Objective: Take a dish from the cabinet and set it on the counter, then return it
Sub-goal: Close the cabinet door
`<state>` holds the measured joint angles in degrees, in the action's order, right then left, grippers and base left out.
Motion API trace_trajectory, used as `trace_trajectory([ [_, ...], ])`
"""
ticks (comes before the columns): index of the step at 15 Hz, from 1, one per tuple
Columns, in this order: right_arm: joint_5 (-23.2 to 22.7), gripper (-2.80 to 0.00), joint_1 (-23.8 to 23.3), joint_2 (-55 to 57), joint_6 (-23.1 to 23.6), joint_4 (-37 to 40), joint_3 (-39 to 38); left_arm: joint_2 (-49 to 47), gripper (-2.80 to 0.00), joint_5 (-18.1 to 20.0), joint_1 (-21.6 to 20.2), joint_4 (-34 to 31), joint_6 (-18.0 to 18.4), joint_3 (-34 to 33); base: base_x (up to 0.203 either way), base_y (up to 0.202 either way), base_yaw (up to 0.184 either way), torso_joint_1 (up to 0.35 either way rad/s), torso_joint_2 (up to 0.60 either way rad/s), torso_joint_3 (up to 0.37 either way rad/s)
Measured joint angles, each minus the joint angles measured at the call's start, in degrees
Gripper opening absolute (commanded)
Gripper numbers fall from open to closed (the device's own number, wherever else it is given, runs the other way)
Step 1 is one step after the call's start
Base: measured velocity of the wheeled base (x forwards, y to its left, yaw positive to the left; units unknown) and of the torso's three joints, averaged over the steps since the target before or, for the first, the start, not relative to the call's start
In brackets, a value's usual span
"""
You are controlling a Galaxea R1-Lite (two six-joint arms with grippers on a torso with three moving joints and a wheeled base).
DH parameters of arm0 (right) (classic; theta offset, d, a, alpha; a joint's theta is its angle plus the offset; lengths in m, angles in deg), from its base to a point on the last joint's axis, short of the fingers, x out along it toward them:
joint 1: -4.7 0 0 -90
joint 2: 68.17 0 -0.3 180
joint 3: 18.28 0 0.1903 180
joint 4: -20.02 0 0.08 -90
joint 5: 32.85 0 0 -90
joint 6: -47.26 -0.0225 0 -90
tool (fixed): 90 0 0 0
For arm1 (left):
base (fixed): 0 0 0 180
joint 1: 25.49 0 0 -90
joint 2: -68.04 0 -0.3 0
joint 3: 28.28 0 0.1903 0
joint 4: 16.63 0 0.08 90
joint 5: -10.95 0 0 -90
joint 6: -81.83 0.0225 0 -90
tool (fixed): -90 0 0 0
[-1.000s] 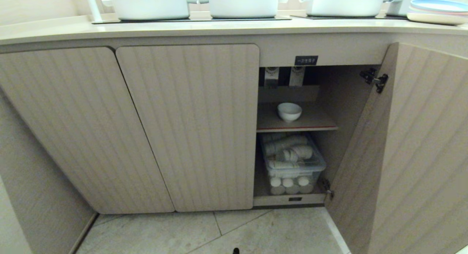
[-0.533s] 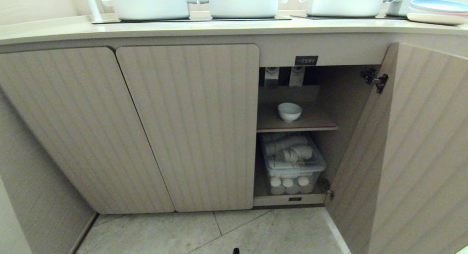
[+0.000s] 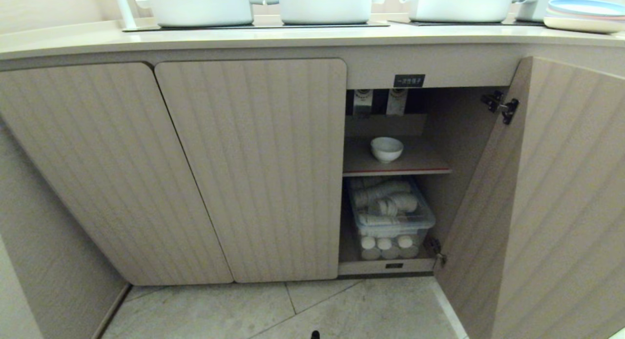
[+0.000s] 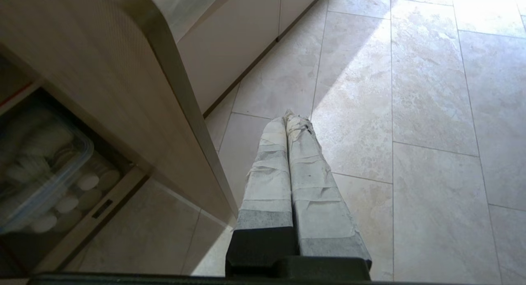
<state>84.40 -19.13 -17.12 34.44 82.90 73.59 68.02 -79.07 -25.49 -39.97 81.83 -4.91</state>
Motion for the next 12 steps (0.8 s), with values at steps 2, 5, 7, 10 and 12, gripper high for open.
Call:
trace_trajectory([
  [2, -2.2, -2.80, -2.8, 3.1, 0.0, -1.0, 2.0, 0.0, -2.80, 0.0, 0.0, 0.0, 0.0, 0.0, 0.000, 0.000, 0.000, 0.000, 0.00, 0.000],
  [5, -4.3, -2.80, -4.9, 6.0, 0.3, -1.2, 4.9, 0.0, -2.80, 0.0, 0.0, 0.0, 0.0, 0.0, 0.000, 0.000, 0.000, 0.000, 0.00, 0.000],
  [7, -4.3, -2.80, -5.4, 7.2, 0.3, -1.3, 5.8, 0.0, -2.80, 0.0, 0.0, 0.0, 0.0, 0.0, 0.000, 0.000, 0.000, 0.000, 0.00, 0.000],
  [10, -4.4, -2.80, -5.8, 9.1, 0.5, -1.5, 8.0, 0.0, -2.80, 0.0, 0.0, 0.0, 0.0, 0.0, 0.000, 0.000, 0.000, 0.000, 0.00, 0.000],
  [12, -5.2, -2.80, -6.2, 10.0, 0.6, -1.5, 8.4, 0.0, -2.80, 0.0, 0.0, 0.0, 0.0, 0.0, 0.000, 0.000, 0.000, 0.000, 0.00, 0.000],
])
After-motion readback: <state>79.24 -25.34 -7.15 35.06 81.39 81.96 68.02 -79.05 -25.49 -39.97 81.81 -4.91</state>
